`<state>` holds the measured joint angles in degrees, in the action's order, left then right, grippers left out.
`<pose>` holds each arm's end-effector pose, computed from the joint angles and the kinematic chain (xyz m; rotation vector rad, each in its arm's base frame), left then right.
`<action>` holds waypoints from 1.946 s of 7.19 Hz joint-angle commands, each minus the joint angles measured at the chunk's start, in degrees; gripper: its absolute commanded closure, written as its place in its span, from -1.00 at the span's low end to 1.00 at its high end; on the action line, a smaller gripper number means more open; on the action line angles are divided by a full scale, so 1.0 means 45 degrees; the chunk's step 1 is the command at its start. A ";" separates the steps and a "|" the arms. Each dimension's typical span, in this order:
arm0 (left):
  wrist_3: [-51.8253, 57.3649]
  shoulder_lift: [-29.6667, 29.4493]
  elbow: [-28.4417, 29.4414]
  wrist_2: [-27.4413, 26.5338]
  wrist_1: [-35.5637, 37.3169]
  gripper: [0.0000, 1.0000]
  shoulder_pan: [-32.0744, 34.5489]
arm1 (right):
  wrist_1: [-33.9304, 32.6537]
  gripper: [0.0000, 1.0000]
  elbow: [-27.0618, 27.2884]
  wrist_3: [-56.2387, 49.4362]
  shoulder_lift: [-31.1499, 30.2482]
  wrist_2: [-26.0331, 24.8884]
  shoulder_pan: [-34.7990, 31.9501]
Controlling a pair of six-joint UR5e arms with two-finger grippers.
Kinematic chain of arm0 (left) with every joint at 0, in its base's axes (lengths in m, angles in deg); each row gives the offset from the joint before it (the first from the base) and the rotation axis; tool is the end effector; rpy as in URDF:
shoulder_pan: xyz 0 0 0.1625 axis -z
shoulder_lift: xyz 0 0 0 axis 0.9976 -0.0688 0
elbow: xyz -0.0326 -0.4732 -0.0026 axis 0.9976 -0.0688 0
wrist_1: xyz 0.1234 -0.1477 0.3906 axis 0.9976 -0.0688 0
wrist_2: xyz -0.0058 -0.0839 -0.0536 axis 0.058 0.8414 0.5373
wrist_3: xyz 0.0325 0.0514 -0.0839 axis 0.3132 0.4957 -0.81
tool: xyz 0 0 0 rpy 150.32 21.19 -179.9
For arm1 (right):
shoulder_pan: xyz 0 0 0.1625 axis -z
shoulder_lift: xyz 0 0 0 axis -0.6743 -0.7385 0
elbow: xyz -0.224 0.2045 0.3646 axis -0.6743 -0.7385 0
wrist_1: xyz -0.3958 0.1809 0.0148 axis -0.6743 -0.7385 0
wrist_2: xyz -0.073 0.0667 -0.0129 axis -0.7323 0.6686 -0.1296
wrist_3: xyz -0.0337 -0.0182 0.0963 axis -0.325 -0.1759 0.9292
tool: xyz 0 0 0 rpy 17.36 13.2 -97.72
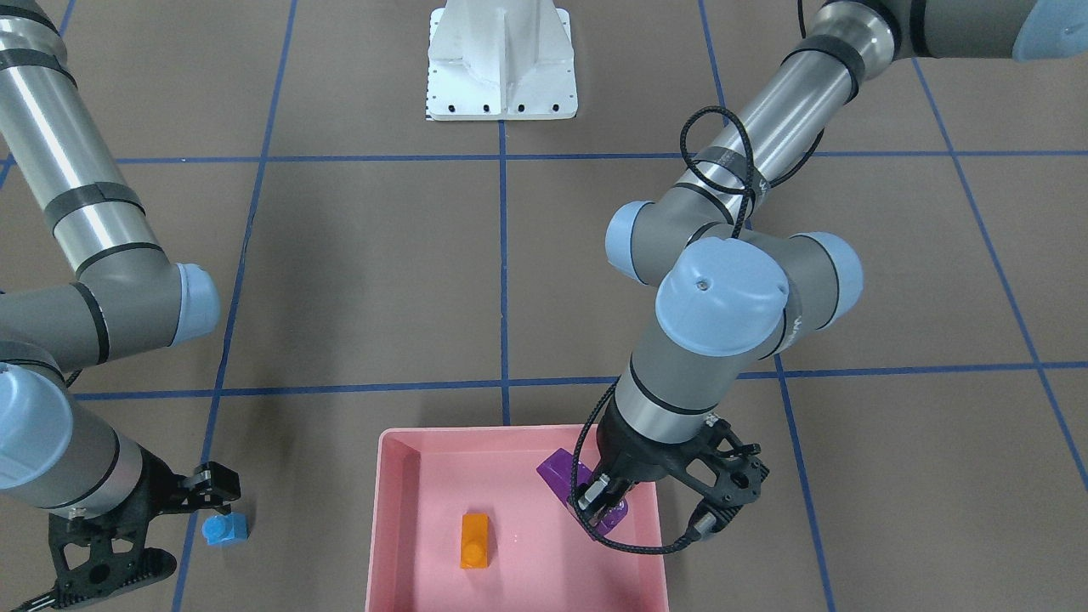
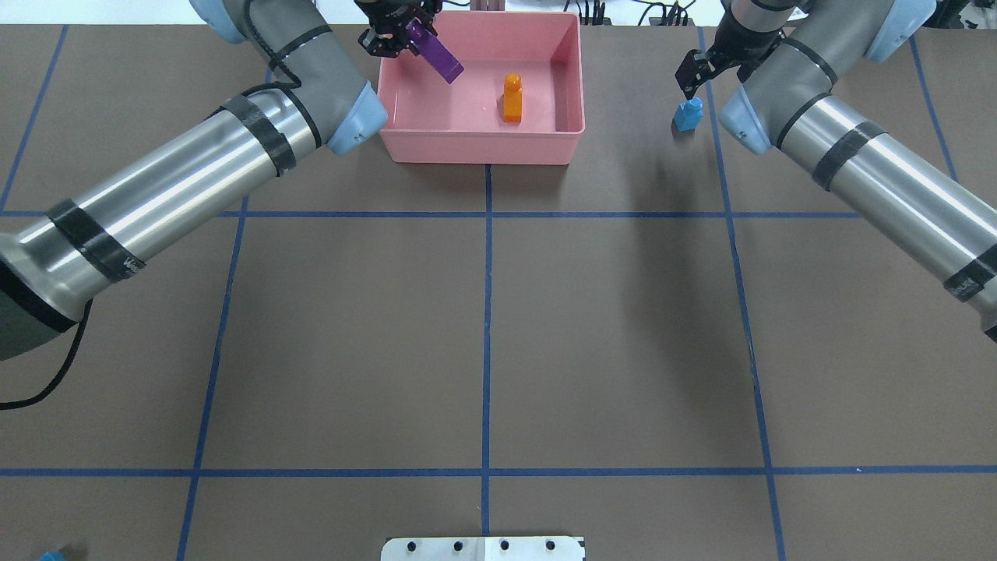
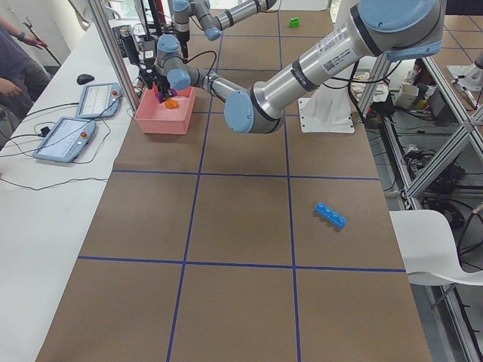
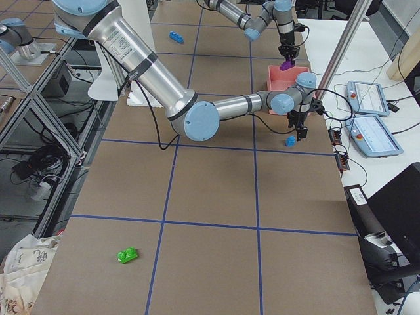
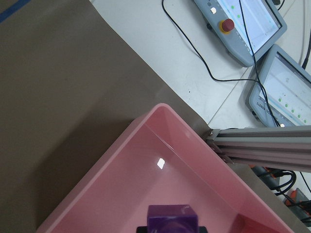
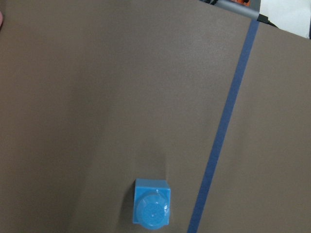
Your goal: Put all blocks into box
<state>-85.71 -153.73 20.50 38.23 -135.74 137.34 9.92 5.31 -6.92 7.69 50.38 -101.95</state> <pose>0.5137 -0.7917 0.1784 0.0112 1.0637 -0.7838 -0.3796 -0.8067 0.4315 0.2249 -0.6926 -0.2395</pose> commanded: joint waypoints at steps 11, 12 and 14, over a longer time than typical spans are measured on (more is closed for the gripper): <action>0.0832 -0.0595 -0.0369 -0.1096 0.0799 -1.00 -0.0539 | 0.0829 1.00 -0.1331 -0.0107 0.0745 0.1104 -0.0567; 0.1607 -0.0517 -0.1362 -0.0322 0.2314 -1.00 -0.0519 | -0.0703 1.00 -0.0088 -0.0107 0.0803 0.1793 -0.0961; 0.3848 0.0436 -0.4289 0.0579 0.5862 -1.00 -0.0092 | -0.2084 1.00 0.0666 0.0571 0.1736 0.1820 -0.0926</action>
<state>-74.67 -154.07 8.65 37.99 -119.73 135.81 3.75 6.40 -6.35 13.26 57.91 -105.93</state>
